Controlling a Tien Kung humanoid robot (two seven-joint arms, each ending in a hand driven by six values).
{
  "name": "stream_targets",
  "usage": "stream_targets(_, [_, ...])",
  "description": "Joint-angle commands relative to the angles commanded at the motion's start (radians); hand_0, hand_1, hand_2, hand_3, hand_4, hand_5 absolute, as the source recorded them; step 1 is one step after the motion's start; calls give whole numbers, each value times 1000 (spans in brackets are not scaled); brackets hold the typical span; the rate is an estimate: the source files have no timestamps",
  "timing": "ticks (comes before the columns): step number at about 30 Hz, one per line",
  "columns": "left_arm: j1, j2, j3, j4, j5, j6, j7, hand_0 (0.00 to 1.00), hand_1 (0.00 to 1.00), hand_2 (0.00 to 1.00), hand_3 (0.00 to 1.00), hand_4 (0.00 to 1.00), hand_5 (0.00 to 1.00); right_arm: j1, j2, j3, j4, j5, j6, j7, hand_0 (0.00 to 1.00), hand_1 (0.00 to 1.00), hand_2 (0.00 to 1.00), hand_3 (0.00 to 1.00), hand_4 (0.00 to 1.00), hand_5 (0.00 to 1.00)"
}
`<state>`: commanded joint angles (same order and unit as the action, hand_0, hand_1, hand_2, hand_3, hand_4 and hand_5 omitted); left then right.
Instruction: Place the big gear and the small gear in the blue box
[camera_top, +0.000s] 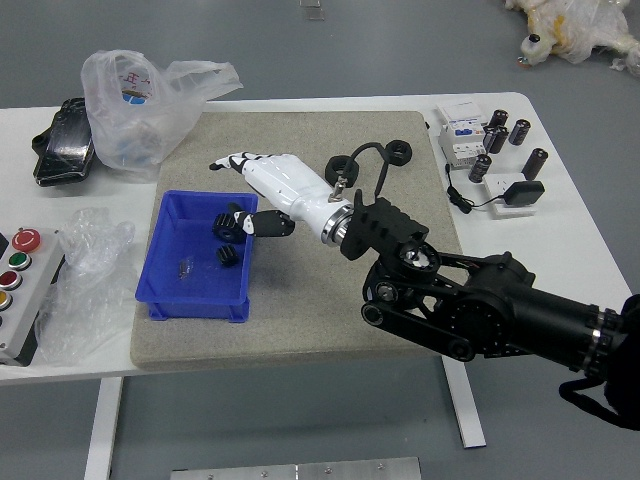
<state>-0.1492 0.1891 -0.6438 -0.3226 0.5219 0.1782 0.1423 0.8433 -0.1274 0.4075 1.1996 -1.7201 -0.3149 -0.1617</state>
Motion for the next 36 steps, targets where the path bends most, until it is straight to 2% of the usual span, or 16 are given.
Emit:
stream_targets(1, [1,0,1,0,-1,0,0,637,643,609,712,634,256,-20,-15,25,7,0,-5,5,472,785,843,822,505,190])
stream_targets(2, [2,-1,1,0,-2,0,0,637,644,609,711,634,257,-37,-26,48,12,0,-8,9,469,775,811,773,528,221])
stream_targets(7, [9,-3,-5,1,5,-3,6,637,644,609,711,634,257,-133,-80,171,26,21,-31,46,469,775,811,773,528,221])
stream_targets(8, [10,-4,-6,1,5,-3,7,637,644,609,711,634,256,-152,-88,196,24,33,-37,56,471,747,771,733,527,229])
stream_targets(17, [18,-4,-18,0,18,-5,13,637,644,609,711,634,256,-311,-128,357,17,148,-58,134,488,739,767,723,522,232])
stream_targets(24, [30,-1,-9,0,1,-2,5,637,643,609,712,634,256,-420,-162,409,56,221,-67,193,520,732,759,711,514,235])
stream_targets(25, [31,-1,-6,0,-6,-1,2,637,643,609,712,634,256,-425,-164,410,64,228,-68,199,520,732,759,711,514,235])
stream_targets(26, [31,-1,1,0,-18,0,-4,637,644,609,712,635,256,-430,-167,412,76,238,-70,207,564,724,748,696,510,241])
stream_targets(31, [33,-5,26,1,-60,1,-22,637,644,609,712,635,256,-454,-185,422,121,266,-75,229,564,724,748,696,510,241])
stream_targets(36, [50,-11,41,0,-90,2,-28,637,644,610,713,635,256,-493,-196,449,135,289,-74,239,579,723,744,688,507,244])
